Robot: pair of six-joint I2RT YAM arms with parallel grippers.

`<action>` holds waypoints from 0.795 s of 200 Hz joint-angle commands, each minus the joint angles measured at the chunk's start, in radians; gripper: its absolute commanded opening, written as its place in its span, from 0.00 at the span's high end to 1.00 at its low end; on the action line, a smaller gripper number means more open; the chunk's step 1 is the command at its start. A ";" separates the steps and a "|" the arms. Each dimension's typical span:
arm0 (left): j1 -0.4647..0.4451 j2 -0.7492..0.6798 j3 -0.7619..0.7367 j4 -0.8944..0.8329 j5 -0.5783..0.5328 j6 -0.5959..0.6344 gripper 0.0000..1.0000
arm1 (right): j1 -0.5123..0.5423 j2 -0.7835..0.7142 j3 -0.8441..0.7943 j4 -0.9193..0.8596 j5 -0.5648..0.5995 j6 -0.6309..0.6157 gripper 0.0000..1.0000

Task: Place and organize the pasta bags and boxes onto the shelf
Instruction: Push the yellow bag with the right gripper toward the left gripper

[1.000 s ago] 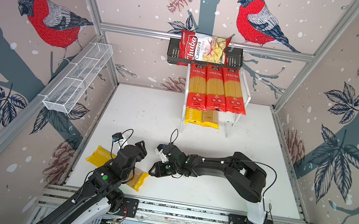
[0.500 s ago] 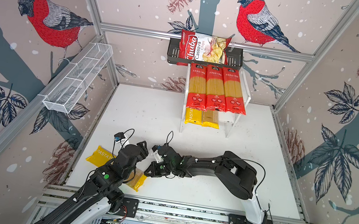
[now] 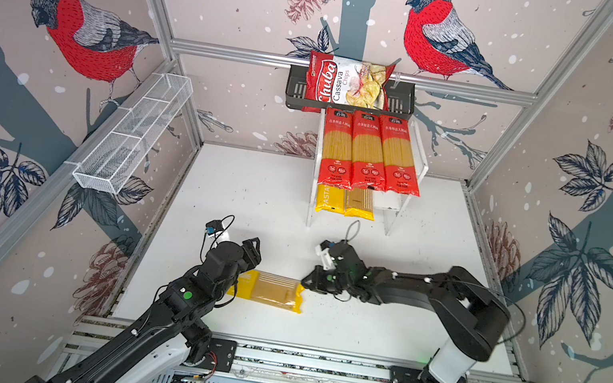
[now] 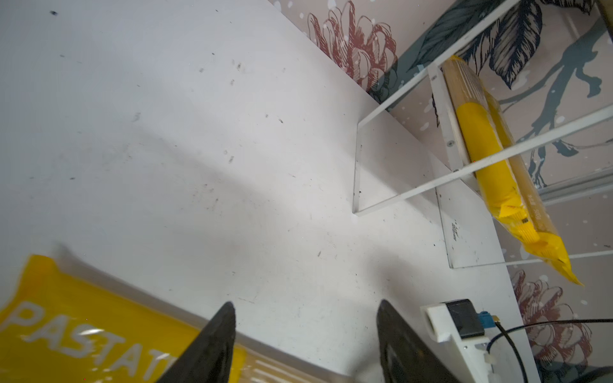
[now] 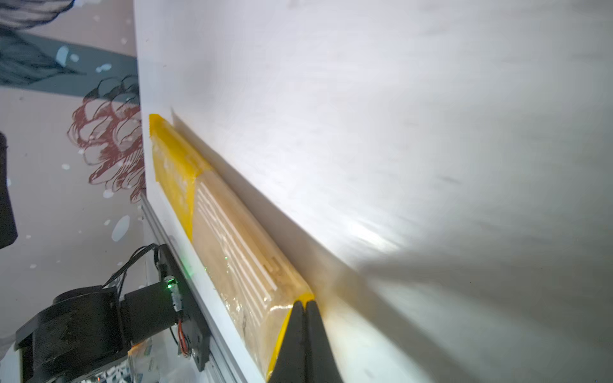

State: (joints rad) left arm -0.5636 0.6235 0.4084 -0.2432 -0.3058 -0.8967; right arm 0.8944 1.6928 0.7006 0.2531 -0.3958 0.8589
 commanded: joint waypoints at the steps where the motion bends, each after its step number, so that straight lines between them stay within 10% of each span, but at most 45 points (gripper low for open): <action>1: -0.038 0.068 0.011 0.151 0.077 0.023 0.33 | -0.070 -0.099 -0.112 -0.011 0.069 0.004 0.98; 48: -0.249 0.255 0.008 0.290 0.010 -0.014 0.33 | -0.075 -0.272 -0.285 0.050 0.093 0.150 0.95; 82: -0.291 0.289 -0.037 0.291 0.026 -0.071 0.34 | 0.071 -0.228 -0.150 -0.085 0.027 0.008 0.87; 159: -0.320 0.138 -0.125 0.055 -0.040 -0.247 0.40 | -0.011 -0.140 -0.061 -0.087 -0.066 -0.212 0.62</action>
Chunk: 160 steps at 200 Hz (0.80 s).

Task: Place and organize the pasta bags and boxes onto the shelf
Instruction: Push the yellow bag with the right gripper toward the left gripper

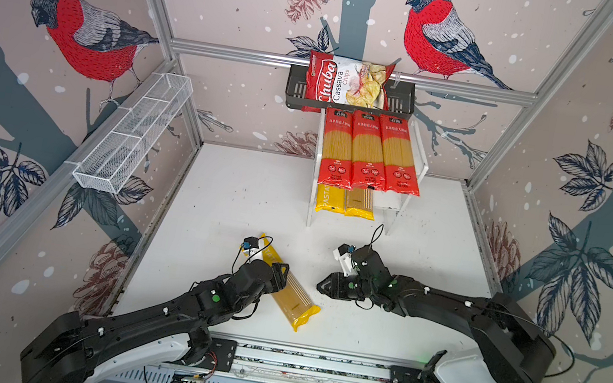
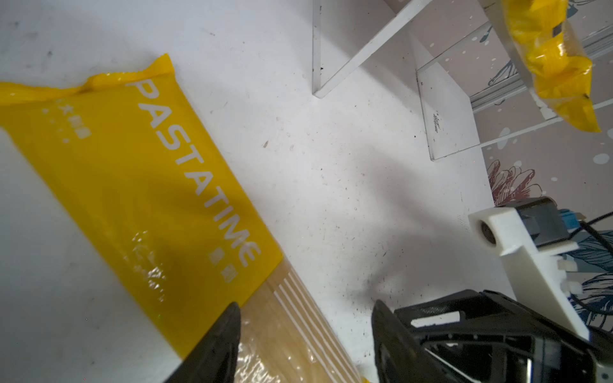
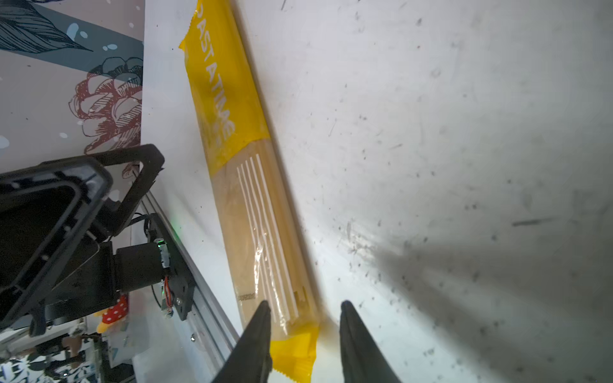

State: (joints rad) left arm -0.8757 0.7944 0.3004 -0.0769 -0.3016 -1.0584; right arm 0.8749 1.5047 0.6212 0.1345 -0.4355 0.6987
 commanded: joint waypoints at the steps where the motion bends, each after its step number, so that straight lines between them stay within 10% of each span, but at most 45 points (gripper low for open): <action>1: -0.008 -0.035 -0.019 -0.114 -0.046 -0.089 0.40 | 0.009 0.052 0.019 0.036 -0.026 -0.050 0.62; 112: -0.071 -0.081 -0.134 -0.065 -0.026 -0.173 0.46 | 0.086 0.364 0.197 0.192 -0.106 0.016 0.62; 160: -0.069 -0.039 -0.175 0.070 0.030 -0.173 0.67 | 0.133 0.460 0.228 0.371 -0.157 0.143 0.66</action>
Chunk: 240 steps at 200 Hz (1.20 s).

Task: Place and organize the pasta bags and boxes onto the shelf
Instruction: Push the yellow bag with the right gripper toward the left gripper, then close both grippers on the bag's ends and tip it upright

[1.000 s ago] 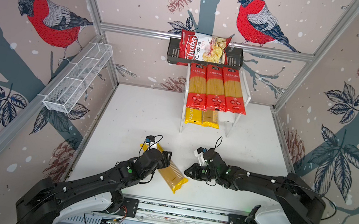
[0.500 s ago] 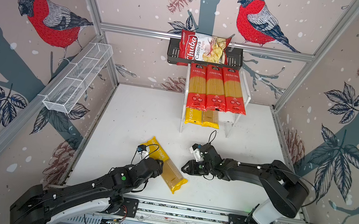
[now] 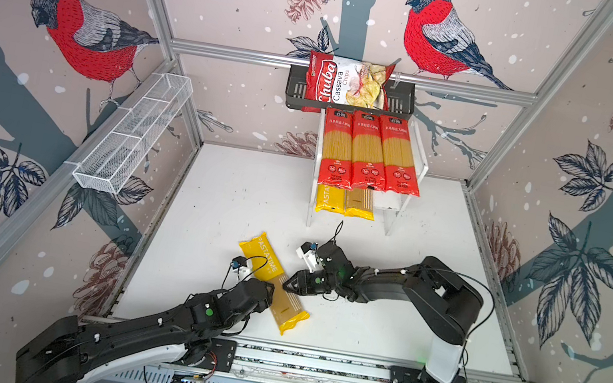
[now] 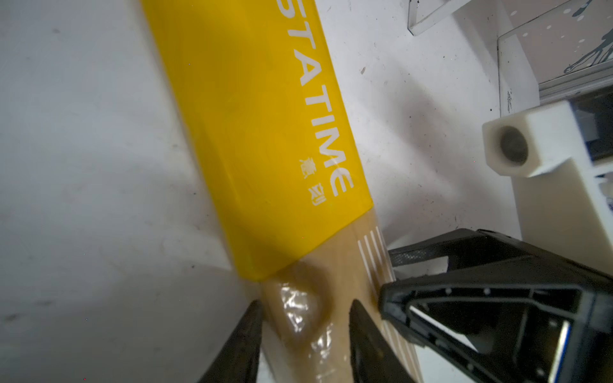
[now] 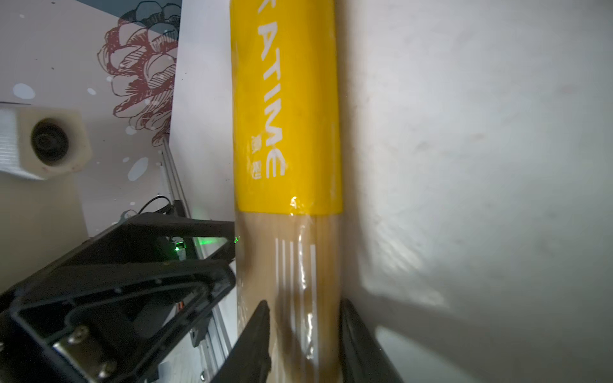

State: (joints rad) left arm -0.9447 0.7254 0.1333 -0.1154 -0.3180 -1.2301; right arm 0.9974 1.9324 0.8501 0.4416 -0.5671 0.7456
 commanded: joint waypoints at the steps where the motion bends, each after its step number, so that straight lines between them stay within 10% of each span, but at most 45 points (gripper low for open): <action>1: 0.000 0.032 -0.008 0.111 0.049 -0.002 0.67 | 0.011 0.033 -0.002 0.067 -0.025 0.099 0.66; 76: 0.000 -0.020 0.038 0.018 0.027 0.026 0.74 | 0.024 -0.008 -0.089 0.283 -0.004 0.252 0.81; 176: 0.141 -0.134 0.371 -0.236 0.014 0.302 0.54 | 0.021 -0.360 -0.061 -0.089 0.222 -0.027 0.91; 240: 0.235 -0.210 0.280 0.108 0.267 0.443 0.41 | 0.022 -0.451 0.023 -0.168 0.388 -0.164 0.96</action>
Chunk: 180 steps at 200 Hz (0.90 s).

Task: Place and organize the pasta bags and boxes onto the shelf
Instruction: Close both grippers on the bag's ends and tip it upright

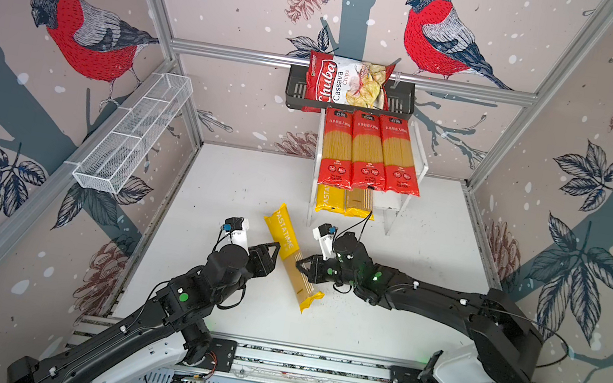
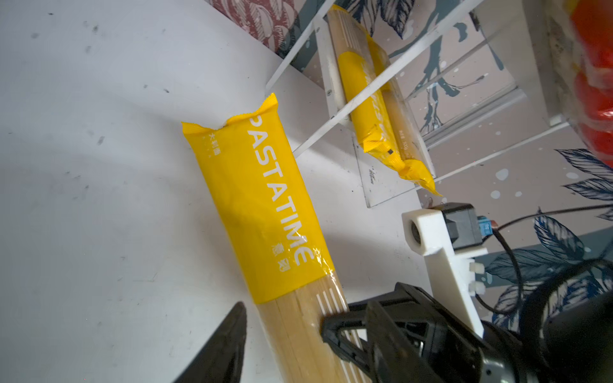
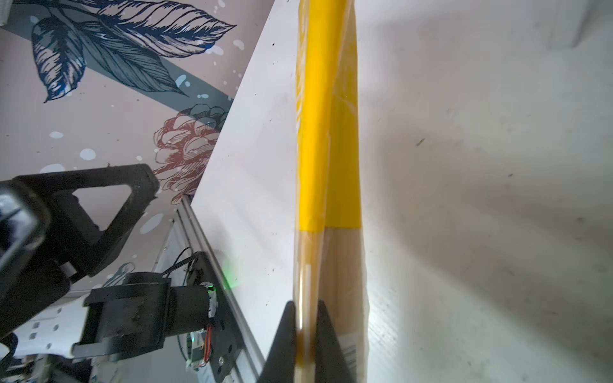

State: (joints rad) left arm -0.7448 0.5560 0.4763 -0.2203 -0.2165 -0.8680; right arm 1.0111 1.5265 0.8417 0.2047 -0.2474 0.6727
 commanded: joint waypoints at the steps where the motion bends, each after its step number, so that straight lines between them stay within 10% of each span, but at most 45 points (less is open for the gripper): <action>1: 0.038 -0.044 -0.066 0.218 0.172 0.080 0.41 | 0.008 -0.046 0.031 0.070 0.069 -0.092 0.96; 79: 0.186 -0.061 -0.194 0.683 0.569 0.081 0.34 | 0.025 -0.265 -0.020 0.227 0.073 -0.203 1.00; 180: 0.186 0.205 -0.184 1.048 0.675 0.051 0.32 | 0.042 -0.404 -0.126 0.410 -0.023 -0.185 1.00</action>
State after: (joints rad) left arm -0.5598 0.7506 0.2810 0.6727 0.4217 -0.8062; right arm 1.0485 1.1385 0.7193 0.4004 -0.1944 0.4713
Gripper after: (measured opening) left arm 0.681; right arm 0.099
